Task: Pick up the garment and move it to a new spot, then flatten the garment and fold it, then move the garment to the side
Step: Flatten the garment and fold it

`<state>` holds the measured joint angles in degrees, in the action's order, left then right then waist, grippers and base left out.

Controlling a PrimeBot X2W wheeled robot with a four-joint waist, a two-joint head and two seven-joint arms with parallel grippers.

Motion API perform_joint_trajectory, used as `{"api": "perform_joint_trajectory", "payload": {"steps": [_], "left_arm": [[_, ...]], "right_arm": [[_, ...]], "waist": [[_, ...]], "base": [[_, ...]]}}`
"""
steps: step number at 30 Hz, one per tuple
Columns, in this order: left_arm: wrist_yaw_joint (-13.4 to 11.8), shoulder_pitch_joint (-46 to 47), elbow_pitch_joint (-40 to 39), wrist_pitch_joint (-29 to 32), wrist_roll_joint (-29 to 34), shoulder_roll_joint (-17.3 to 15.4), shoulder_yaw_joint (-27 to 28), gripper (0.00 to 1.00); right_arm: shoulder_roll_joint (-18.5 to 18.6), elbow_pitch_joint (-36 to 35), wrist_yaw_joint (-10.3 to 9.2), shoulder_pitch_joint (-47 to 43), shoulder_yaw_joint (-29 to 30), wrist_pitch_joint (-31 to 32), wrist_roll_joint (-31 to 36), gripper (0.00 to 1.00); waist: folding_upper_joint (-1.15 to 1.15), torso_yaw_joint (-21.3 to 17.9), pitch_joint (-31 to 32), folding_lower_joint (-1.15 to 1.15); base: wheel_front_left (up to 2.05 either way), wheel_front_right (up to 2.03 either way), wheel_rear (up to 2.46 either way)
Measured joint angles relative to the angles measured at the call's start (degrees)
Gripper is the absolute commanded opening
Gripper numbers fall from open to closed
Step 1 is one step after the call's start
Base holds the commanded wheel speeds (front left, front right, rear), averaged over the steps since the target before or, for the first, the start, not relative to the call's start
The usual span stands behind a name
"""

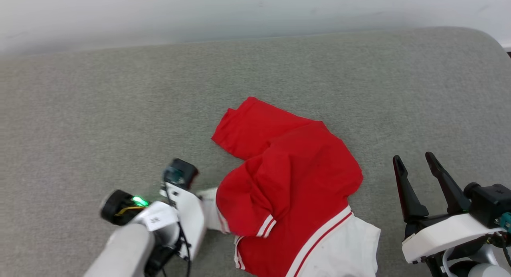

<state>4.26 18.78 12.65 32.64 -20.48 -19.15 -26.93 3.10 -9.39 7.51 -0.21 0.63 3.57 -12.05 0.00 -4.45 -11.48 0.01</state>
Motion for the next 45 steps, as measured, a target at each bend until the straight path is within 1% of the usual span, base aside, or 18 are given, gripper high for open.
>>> {"api": "perform_joint_trajectory", "payload": {"steps": [8,14,18,20,22,23,24,25,28,32,35,40,45], "left_arm": [[-5.8,-4.0,-6.2,-3.1,-2.3,-3.0,7.2,0.0],[-10.1,-9.8,-6.9,-5.6,-5.6,-4.3,13.4,0.0],[-12.2,-13.6,-6.5,-7.3,-7.8,-3.7,16.3,0.0],[-12.7,-14.8,-6.4,-8.4,-8.6,-3.1,17.0,0.0],[-12.7,-15.4,-5.8,-9.4,-9.5,-2.2,17.3,0.0],[-12.6,-15.7,-5.6,-10.1,-9.8,-1.7,17.3,0.17],[-12.6,-15.9,-5.4,-10.5,-10.0,-1.2,17.1,0.82],[-12.6,-16.0,-5.4,-11.0,-10.0,-0.8,16.9,1.0],[-12.4,-16.0,-5.7,-13.8,-9.3,-0.6,16.9,1.0],[-13.7,-15.9,-7.0,-19.5,-7.3,0.3,17.5,1.0],[-13.9,-15.9,-8.5,-23.9,-6.4,1.6,17.3,1.0],[-13.3,-14.6,-10.6,-31.5,-5.0,3.1,16.9,1.0],[-13.2,-13.7,-12.4,-36.2,-3.9,4.4,16.2,1.0]], "right_arm": [[-0.1,-0.3,0.0,-0.3,1.4,1.0,0.0,1.0],[-0.1,-0.5,0.0,-1.4,2.6,1.5,0.0,1.0],[-0.1,-0.6,0.0,-2.5,2.9,1.9,-0.1,1.0],[-0.1,-0.6,0.0,-2.5,3.0,2.0,-0.2,1.0],[-0.1,-0.6,0.0,-2.6,3.0,2.0,-0.4,1.0],[-0.1,-0.7,0.0,-2.6,3.0,2.0,-0.4,1.0],[-0.1,-0.7,0.0,-2.7,3.0,2.0,-0.5,1.0],[-0.1,-0.7,0.0,-2.9,3.0,2.1,-0.5,1.0],[-0.1,-0.8,0.0,-3.6,3.3,2.5,-0.5,1.0],[-0.1,-0.7,0.0,-5.0,3.7,3.4,-0.5,1.0],[-0.1,-0.4,0.0,-7.0,4.3,5.3,-0.7,1.0],[0.0,-0.2,0.0,-8.8,4.3,10.9,-1.8,1.0],[3.1,0.1,0.0,-10.1,3.0,20.5,-3.9,1.0]], "waist": [[0.0,2.3,1.2,0.0],[0.0,3.3,2.0,0.0],[0.0,3.3,2.6,0.0],[0.0,3.2,2.7,-0.01],[0.0,3.0,2.9,-0.01],[0.0,2.9,3.0,-0.01],[0.0,2.8,3.1,-0.01],[0.0,2.7,3.3,-0.01],[0.0,2.5,3.9,-0.01],[0.0,2.4,5.3,-0.01],[0.0,2.5,6.4,-0.01],[0.0,3.0,6.4,-0.02],[0.0,3.5,5.7,-0.01]], "base": [[0.0,0.0,0.0],[0.0,0.0,0.0],[0.0,0.0,0.0],[0.0,0.0,0.0],[0.0,0.0,0.0],[0.0,0.0,0.0],[0.0,0.0,0.0],[0.0,0.0,0.0],[0.0,0.0,0.0],[0.0,0.0,0.0],[0.0,0.0,0.0],[0.0,0.0,0.0],[0.0,0.0,0.0]]}}
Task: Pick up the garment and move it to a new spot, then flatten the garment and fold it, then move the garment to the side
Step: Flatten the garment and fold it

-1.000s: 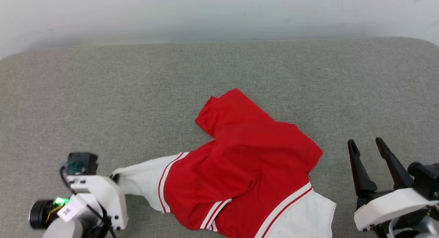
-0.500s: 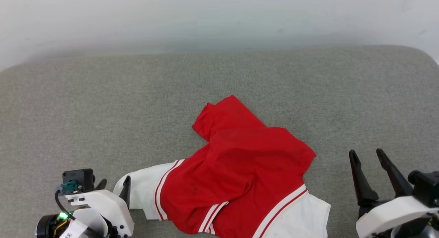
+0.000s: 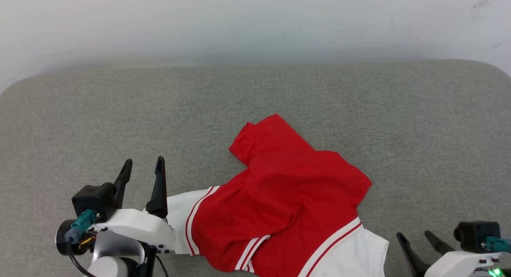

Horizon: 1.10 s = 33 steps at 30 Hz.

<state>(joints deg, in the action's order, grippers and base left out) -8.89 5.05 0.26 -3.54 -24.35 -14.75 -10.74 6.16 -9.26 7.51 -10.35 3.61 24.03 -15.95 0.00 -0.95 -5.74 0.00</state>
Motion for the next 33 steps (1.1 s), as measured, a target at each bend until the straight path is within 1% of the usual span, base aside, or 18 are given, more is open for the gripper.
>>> {"api": "perform_joint_trajectory", "payload": {"steps": [4,8,15,24,25,26,27,30,33], "left_arm": [[-0.1,0.6,-1.6,-1.7,0.6,0.7,-0.7,1.0],[-0.2,1.4,-2.5,-2.4,1.1,1.0,-1.4,1.0],[-0.4,2.3,-2.7,-3.2,1.1,1.5,-1.9,1.0],[-0.2,3.5,-0.8,-4.7,0.9,2.0,-2.0,1.0],[-0.2,3.5,-0.7,-4.7,0.8,2.0,-2.0,1.0],[-0.2,3.5,-0.6,-4.7,0.8,2.0,-1.9,1.0],[-0.2,3.5,-0.5,-4.8,0.7,2.0,-1.9,1.0],[-0.1,3.5,-0.2,-4.7,0.3,1.8,-1.8,1.0],[0.3,3.5,0.0,-3.6,-0.5,1.1,-1.6,1.0]], "right_arm": [[2.9,0.1,0.0,-0.7,-2.7,8.8,-2.8,1.0],[5.1,0.1,0.0,-0.8,-6.1,13.9,-5.2,1.0],[6.5,3.5,0.0,0.0,-10.5,16.3,-7.2,1.0],[6.2,10.1,-0.04,2.6,-12.3,15.8,-8.0,1.0],[6.0,10.6,-0.13,2.8,-12.4,15.8,-8.3,0.38],[6.0,10.9,-0.13,3.0,-12.5,15.7,-8.4,0.04],[6.0,11.2,-0.13,3.1,-12.6,15.5,-8.5,0.0],[5.0,11.6,-0.1,3.4,-12.8,14.3,-9.3,0.0],[4.7,10.7,0.05,3.4,-11.3,12.8,-9.0,0.0]], "waist": [[0.0,0.9,-0.9,0.0],[0.0,2.1,-2.0,0.0],[0.0,4.1,-4.2,0.0],[0.0,5.5,-6.5,0.0],[-0.01,5.5,-6.5,0.0],[0.0,5.5,-6.5,-0.01],[0.0,5.4,-6.5,0.0],[0.0,5.1,-6.3,0.01],[0.0,4.7,-5.8,0.01]], "base": [[0.0,0.0,0.0],[0.0,0.0,0.0],[0.0,0.0,0.0],[0.0,0.0,0.0],[0.0,0.0,0.0],[0.0,0.0,0.0],[0.0,0.0,0.0],[0.0,0.0,0.0],[0.0,0.0,0.0]]}}
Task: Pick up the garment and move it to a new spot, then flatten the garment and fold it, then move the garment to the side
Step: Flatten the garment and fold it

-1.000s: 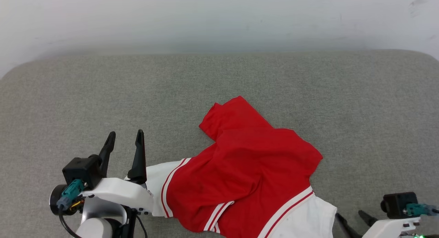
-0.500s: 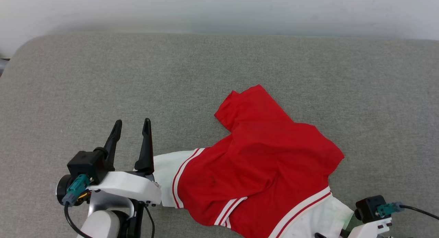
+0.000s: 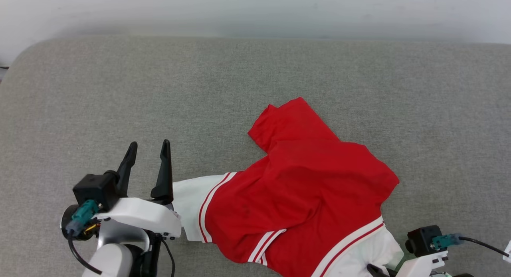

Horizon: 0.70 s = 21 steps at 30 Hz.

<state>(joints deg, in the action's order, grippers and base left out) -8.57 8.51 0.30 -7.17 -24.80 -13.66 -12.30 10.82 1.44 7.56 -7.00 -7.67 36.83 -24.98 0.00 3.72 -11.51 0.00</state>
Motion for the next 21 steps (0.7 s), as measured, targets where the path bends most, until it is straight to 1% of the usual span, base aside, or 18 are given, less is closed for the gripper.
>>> {"api": "perform_joint_trajectory", "payload": {"steps": [2,4,9,10,12,13,17,21], "left_arm": [[0.0,-0.1,-0.2,1.4,-0.9,-0.4,0.4,1.0],[0.0,-0.6,-0.4,4.1,-2.2,-1.2,0.8,1.0],[0.3,-2.2,-2.0,13.9,-4.6,-3.7,-0.1,1.0],[1.1,-2.9,-2.9,20.7,-6.2,-5.9,-1.0,1.0],[1.5,-3.1,-3.7,25.2,-6.9,-7.3,-2.0,1.0],[2.0,-3.4,-4.1,31.1,-8.2,-9.2,-3.0,1.0],[1.6,-3.5,-2.9,36.9,-8.7,-11.6,-3.5,1.0],[1.1,-3.3,0.3,39.9,-9.2,-13.3,-3.1,1.0]], "right_arm": [[-0.5,-1.4,0.08,0.0,1.6,-1.0,0.7,0.0],[-0.6,-2.8,0.0,0.2,4.2,-2.1,1.7,0.0],[-1.0,-5.4,-0.05,0.6,8.6,-3.0,3.5,0.0],[-1.2,-5.5,-0.05,1.0,10.0,-3.2,3.7,0.0],[-1.4,-5.4,-0.05,1.1,10.8,-3.3,3.9,0.0],[-1.6,-5.1,-0.05,1.5,10.9,-3.4,3.9,0.0],[-1.8,-4.6,-0.05,2.4,10.7,-3.6,3.7,0.0],[-2.0,-3.9,-0.05,3.0,9.8,-4.3,3.3,0.0]], "waist": [[0.0,-0.3,0.5,0.0],[0.0,-0.8,1.1,0.0],[0.0,-1.9,2.3,0.0],[0.0,-2.5,3.0,0.0],[0.0,-2.8,3.3,0.0],[0.0,-3.3,3.3,0.0],[0.0,-3.9,2.8,0.0],[0.0,-4.7,1.8,0.0]], "base": [[0.0,0.0,0.0],[0.0,0.0,0.0],[0.0,0.0,0.0],[0.0,0.0,0.0],[0.0,0.0,0.0],[0.0,0.0,0.0],[0.0,0.0,0.0],[0.0,0.0,0.0]]}}
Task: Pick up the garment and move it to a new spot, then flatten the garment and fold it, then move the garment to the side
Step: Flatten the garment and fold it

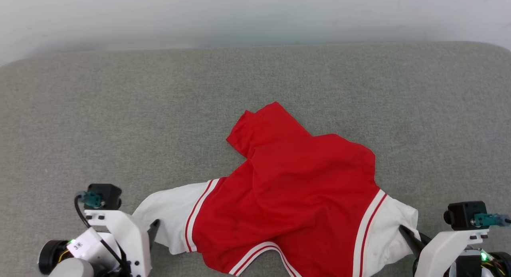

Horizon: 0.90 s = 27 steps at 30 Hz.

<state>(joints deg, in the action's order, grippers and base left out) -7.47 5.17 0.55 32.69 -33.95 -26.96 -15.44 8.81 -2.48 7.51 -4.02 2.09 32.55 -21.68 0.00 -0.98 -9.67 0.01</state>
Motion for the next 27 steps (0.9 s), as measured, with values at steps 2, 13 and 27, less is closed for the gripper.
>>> {"api": "perform_joint_trajectory", "payload": {"steps": [2,13,27], "left_arm": [[-0.1,0.2,2.0,0.9,-0.3,-0.4,0.4,1.0],[3.3,4.2,9.8,5.3,-2.6,-1.4,-1.2,0.29],[2.4,6.2,6.5,-3.8,-4.0,1.3,2.9,0.0]], "right_arm": [[-0.1,0.2,0.0,0.6,-0.3,-0.3,-0.1,0.0],[-0.1,1.2,0.0,1.7,-1.1,-1.5,-1.1,0.0],[0.7,1.7,0.0,2.8,1.3,-2.4,-1.5,0.0]], "waist": [[0.0,-0.4,-0.6,0.0],[0.0,-1.9,-3.6,-0.02],[0.0,-0.9,0.0,0.0]], "base": [[0.0,0.0,0.0],[0.0,0.0,0.0],[0.0,0.0,0.0]]}}
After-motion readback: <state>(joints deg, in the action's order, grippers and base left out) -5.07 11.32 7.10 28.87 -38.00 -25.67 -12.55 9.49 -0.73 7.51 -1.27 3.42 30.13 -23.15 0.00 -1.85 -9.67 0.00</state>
